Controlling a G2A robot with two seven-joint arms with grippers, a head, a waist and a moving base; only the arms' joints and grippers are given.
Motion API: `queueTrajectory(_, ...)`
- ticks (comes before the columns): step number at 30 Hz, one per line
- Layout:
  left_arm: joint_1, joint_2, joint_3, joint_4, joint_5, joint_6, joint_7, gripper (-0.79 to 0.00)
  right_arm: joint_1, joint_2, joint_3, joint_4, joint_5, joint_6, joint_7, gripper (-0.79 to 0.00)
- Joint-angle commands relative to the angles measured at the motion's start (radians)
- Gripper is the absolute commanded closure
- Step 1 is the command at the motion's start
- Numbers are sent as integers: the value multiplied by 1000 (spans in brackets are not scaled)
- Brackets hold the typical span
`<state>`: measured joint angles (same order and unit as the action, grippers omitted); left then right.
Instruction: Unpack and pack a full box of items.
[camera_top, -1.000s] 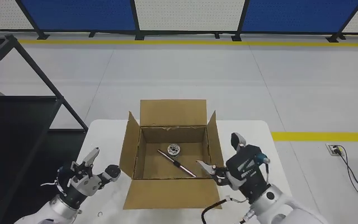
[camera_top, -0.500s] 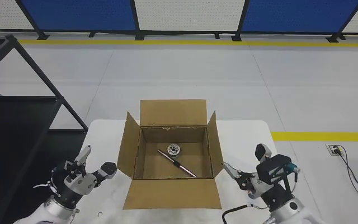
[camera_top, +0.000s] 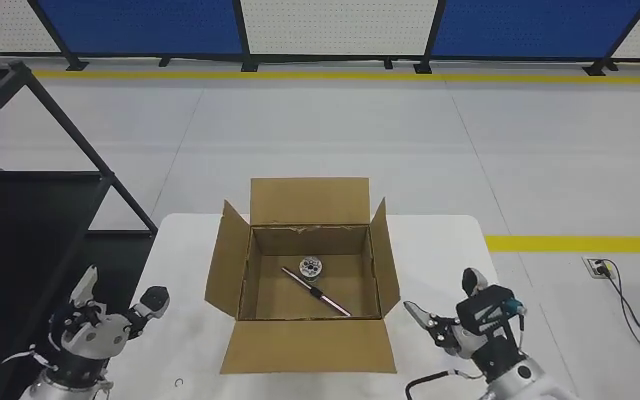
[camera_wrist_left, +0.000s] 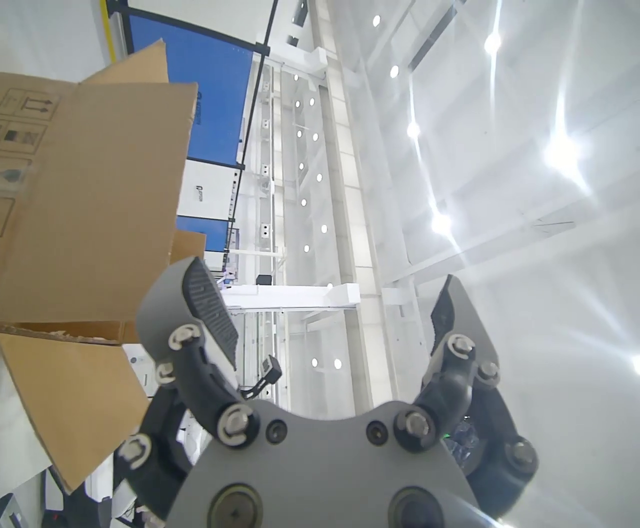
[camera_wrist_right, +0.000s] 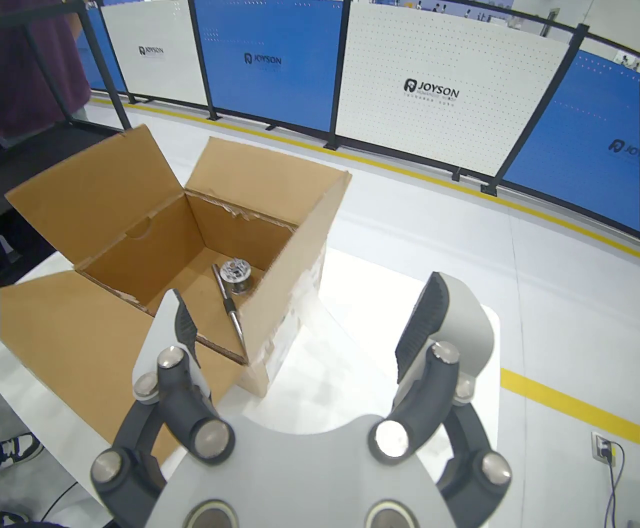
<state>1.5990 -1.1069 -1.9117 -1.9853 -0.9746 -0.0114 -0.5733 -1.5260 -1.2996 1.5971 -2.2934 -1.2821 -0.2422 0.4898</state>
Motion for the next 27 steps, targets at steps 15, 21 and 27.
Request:
queueTrajectory(15,-44,-3,67,-19,49,12,-8,-785,-36,14,119,384,127,-19,61,-785)
queueTrajectory(21,-44,-3,67,-19,49,12,-8,-785,19,20,102,448,115,-1,102,-785)
queueTrajectory(27,-44,-3,67,-19,49,12,-8,-785,5,27,122,443,121,-8,114,0)
